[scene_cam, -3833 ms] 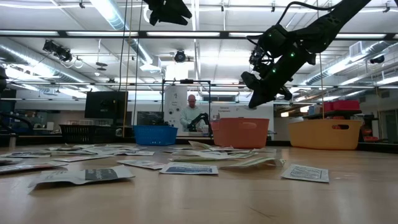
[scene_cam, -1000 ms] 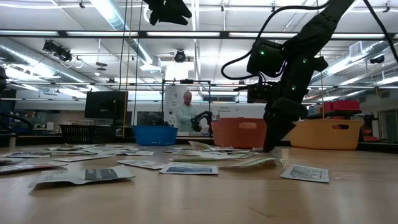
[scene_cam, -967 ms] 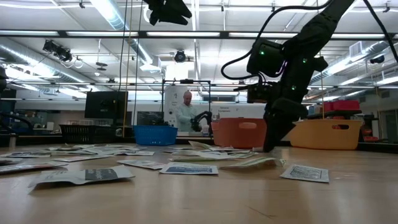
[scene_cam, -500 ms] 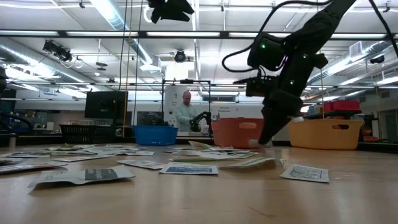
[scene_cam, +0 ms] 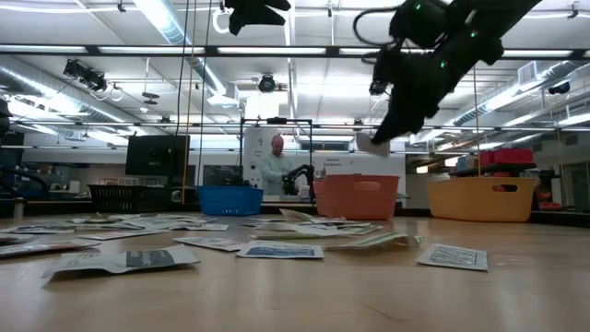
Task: Pick & Place First Aid Supplies
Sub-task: Put the alcohol pad into the black bin
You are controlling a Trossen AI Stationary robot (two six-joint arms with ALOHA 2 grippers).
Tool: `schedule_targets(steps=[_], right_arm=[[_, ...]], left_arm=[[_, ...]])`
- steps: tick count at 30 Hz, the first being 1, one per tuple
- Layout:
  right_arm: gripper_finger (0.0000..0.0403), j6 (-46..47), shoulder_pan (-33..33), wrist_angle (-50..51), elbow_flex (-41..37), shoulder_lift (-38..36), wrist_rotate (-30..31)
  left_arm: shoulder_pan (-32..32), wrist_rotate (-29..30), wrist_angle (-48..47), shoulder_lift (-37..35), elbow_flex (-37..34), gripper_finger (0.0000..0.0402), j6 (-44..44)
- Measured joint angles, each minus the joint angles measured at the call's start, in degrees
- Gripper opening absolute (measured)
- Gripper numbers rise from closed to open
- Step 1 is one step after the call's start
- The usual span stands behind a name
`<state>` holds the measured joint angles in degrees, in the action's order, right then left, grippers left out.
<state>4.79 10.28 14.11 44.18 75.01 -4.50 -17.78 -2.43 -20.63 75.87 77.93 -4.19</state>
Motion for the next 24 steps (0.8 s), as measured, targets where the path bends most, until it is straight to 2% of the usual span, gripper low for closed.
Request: schedule_targets(steps=[10, 17, 24], right_arm=[[0.0000, 2.49, 0.02, -3.38, 0.00, -9.36, 0.63], [0.0000, 7.63, 0.02, -15.36, 0.00, -10.20, -7.54], [0.0000, 15.84, 0.17, -30.59, 0.00, -10.20, -14.43]], left_arm=[[0.00, -3.07, -3.86, -5.19, 0.02, 0.0177, -0.15], [1.03, -8.46, -8.02, -8.95, -0.02, 0.0177, -1.54], [2.52, -9.87, -6.98, -10.88, 0.04, 0.0177, -1.62]])
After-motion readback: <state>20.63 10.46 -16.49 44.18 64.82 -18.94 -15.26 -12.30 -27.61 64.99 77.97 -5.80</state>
